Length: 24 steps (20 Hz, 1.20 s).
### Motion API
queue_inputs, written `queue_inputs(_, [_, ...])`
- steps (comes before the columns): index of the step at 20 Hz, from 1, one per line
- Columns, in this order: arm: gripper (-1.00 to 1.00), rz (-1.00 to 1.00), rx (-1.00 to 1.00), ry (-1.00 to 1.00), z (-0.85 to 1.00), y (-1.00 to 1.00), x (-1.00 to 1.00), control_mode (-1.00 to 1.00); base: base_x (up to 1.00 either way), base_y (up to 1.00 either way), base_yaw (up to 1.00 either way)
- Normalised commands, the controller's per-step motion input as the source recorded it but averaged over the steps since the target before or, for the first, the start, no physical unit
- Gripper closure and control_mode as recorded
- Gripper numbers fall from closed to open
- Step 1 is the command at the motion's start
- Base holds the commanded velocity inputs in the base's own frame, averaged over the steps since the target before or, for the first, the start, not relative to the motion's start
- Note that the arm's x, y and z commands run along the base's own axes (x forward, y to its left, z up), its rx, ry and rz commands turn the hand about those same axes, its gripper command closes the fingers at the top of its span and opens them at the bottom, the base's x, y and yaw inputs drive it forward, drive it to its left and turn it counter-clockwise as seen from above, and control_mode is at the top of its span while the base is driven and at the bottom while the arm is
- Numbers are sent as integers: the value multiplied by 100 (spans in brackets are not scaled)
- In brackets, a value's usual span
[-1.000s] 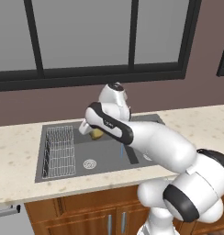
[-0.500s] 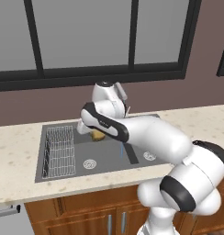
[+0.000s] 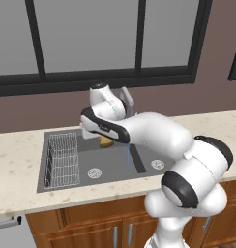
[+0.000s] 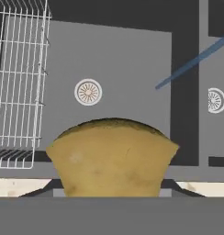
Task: Soak the sponge with water for a few seconds and then drop it inside the sink.
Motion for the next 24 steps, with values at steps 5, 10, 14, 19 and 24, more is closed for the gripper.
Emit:
queue_inputs(5, [100, -30, -13, 0, -21, -4, 3, -100, 0, 0, 0])
queue_inputs(10, [100, -33, -12, 0, -27, -13, 8, -100, 0, 0, 0])
queue_inputs(14, [100, -36, -9, 0, -19, -19, 12, -100, 0, 0, 0])
queue_inputs(19, [100, -37, -6, 0, -14, -17, 11, -100, 0, 0, 0])
queue_inputs(24, [100, -37, -8, 0, -15, -4, 12, -100, 0, 0, 0])
